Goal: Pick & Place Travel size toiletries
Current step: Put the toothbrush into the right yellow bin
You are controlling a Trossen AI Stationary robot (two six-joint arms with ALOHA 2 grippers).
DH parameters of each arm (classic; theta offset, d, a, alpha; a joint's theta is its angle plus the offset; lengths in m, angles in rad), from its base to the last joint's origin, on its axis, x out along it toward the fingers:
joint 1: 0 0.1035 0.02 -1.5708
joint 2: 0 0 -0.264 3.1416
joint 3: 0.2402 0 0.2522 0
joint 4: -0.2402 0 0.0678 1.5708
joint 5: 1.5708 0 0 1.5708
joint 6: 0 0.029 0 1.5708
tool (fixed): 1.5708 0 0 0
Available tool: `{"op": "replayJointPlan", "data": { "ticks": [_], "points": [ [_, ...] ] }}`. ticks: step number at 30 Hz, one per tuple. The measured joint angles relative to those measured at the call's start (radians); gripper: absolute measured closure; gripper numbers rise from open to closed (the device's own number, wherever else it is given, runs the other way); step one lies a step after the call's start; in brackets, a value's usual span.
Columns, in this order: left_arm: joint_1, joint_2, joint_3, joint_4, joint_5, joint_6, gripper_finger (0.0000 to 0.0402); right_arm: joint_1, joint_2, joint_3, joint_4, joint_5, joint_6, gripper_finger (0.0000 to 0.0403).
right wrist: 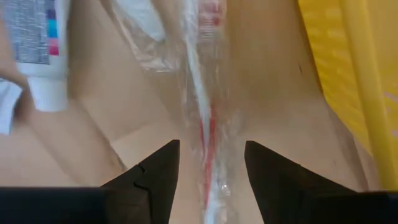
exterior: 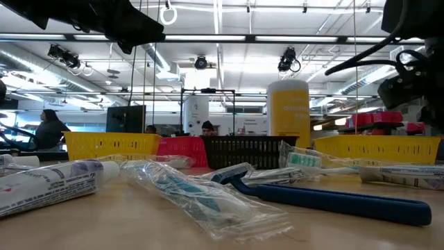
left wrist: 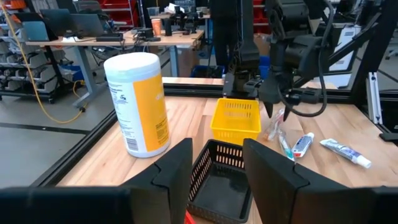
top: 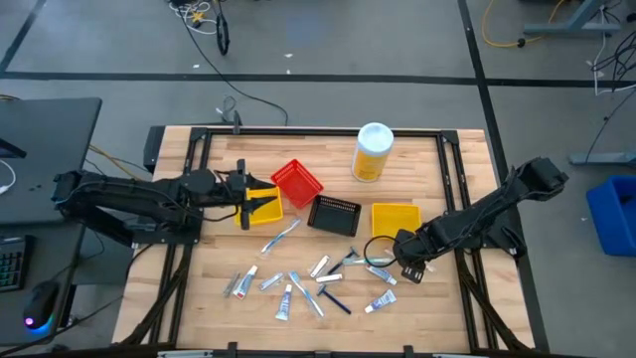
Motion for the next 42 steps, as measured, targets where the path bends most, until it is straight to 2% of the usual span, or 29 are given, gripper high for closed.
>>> {"op": "replayJointPlan", "data": {
  "ticks": [12,21,26,35,42],
  "points": [
    [0.0,0.0,0.0,0.0,0.0,0.0,0.026,0.001,0.04,-0.044,0.034,0.027,-0.031,0.024],
    [0.0,0.0,0.0,-0.001,0.0,0.0,0.0263,0.0,0.041,-0.047,0.03,0.022,-0.04,0.033],
    [0.0,0.0,0.0,-0.001,0.0,0.0,0.0263,0.0,0.027,-0.036,0.031,0.015,-0.027,0.0361],
    [0.0,0.0,-0.001,-0.001,0.0,0.0,0.0263,0.0,0.01,0.071,0.028,-0.016,-0.052,0.0367],
    [0.0,0.0,-0.001,-0.001,0.0,0.0,0.0263,-0.006,0.01,0.181,-0.003,0.045,-0.166,0.0367]
  ]
}}
